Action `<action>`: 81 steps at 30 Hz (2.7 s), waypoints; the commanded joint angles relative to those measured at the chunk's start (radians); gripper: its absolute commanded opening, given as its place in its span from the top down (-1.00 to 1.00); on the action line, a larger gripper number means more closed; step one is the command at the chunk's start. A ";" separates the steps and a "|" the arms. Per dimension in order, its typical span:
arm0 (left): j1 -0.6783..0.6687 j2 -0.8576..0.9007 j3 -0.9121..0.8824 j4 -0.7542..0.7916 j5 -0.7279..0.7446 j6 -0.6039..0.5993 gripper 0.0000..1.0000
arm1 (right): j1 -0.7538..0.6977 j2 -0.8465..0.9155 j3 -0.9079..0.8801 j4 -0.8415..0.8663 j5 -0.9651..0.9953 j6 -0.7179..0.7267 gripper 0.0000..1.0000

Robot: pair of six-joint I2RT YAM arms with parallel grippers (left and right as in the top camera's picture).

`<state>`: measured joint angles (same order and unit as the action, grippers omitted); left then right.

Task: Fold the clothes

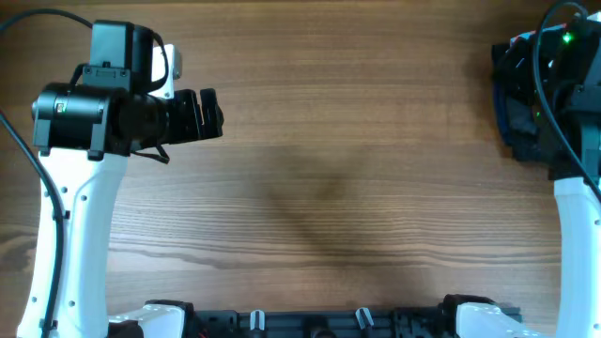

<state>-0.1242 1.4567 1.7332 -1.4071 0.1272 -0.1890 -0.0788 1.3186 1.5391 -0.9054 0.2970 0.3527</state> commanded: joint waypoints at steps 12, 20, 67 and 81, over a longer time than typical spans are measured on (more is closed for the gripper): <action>-0.006 -0.018 -0.001 0.084 -0.010 0.001 -1.00 | 0.003 0.013 0.005 -0.001 0.028 0.014 -1.00; 0.005 -0.229 -0.002 0.417 -0.010 0.002 -1.00 | 0.003 0.013 0.005 -0.001 0.027 0.014 -0.99; 0.159 -1.366 -1.580 1.472 0.114 0.002 -1.00 | 0.003 0.013 0.005 -0.001 0.028 0.014 -0.99; 0.153 -1.455 -1.652 1.479 0.100 0.002 -0.99 | 0.003 0.013 0.005 -0.001 0.028 0.014 -0.99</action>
<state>0.0360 0.0154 0.0940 0.0677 0.2359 -0.1894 -0.0792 1.3231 1.5391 -0.9058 0.2974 0.3553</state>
